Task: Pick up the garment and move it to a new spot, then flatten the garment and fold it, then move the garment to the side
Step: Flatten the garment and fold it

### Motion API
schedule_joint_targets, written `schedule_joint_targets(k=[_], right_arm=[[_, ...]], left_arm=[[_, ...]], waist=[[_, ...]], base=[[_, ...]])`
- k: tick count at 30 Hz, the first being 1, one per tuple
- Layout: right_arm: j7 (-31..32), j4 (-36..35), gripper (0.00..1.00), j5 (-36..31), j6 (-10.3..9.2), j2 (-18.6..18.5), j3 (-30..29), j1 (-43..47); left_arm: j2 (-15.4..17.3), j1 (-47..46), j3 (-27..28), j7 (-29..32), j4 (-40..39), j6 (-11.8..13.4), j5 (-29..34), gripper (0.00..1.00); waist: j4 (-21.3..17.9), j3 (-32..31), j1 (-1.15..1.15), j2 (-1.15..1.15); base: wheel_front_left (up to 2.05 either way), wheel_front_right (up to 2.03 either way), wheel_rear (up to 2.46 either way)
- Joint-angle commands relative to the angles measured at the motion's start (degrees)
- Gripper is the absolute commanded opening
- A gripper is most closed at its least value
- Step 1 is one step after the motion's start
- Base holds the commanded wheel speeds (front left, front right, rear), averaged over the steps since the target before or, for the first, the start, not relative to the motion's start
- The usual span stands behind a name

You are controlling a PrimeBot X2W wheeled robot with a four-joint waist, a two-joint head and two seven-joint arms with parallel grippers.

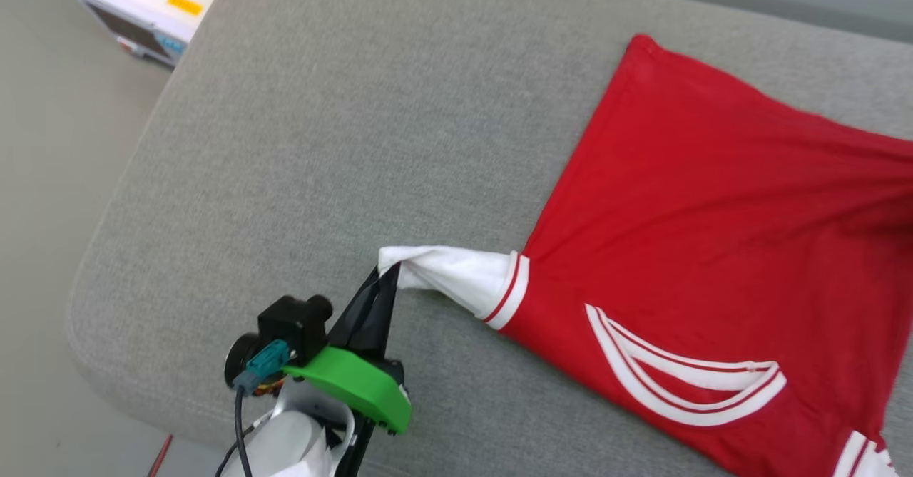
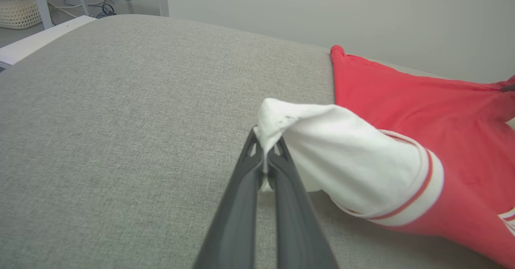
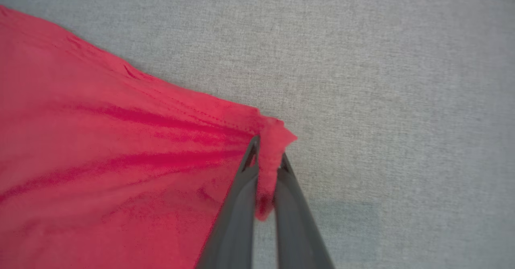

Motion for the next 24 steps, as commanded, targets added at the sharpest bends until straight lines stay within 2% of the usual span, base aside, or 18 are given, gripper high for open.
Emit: schedule_joint_targets(k=[1,9,13,17,20,24], right_arm=[[-0.2,-1.3,0.00,0.1,-0.04,-1.0,-0.1,2.0],[0.7,-12.6,0.00,2.6,-0.04,-3.1,-5.0,16.7],[0.7,-18.9,0.00,3.4,-0.04,-1.5,-9.9,27.8],[1.0,-25.6,0.00,2.9,-0.04,3.5,-16.1,39.6],[0.9,-30.6,0.00,1.8,-0.04,9.5,-20.8,48.1],[0.4,-34.4,0.00,0.4,-0.04,18.0,-23.7,56.0]], left_arm=[[0.6,0.9,0.4,-0.1,0.2,0.1,-0.9,0.00],[2.9,5.1,2.2,0.0,2.0,0.3,-3.1,0.00],[3.6,7.2,3.3,-0.1,2.7,0.6,-4.4,0.00],[4.3,8.6,4.0,-0.1,3.2,0.8,-5.1,0.00],[4.8,9.1,4.3,0.2,3.5,1.0,-5.4,0.00],[5.4,9.8,4.5,0.8,3.7,1.3,-5.9,0.00]], waist=[[-4.5,-5.6,0.00,0.00],[-10.4,-10.5,0.00,0.00],[-13.1,-12.3,0.00,0.00],[-15.2,-13.4,0.00,0.00],[-16.5,-13.8,0.00,0.00],[-18.2,-13.9,0.00,0.00]], base=[[0.00,0.00,0.00],[0.00,0.00,0.00],[0.00,0.00,0.00],[0.00,0.00,0.00],[0.00,0.00,0.00],[0.00,0.00,0.00]])
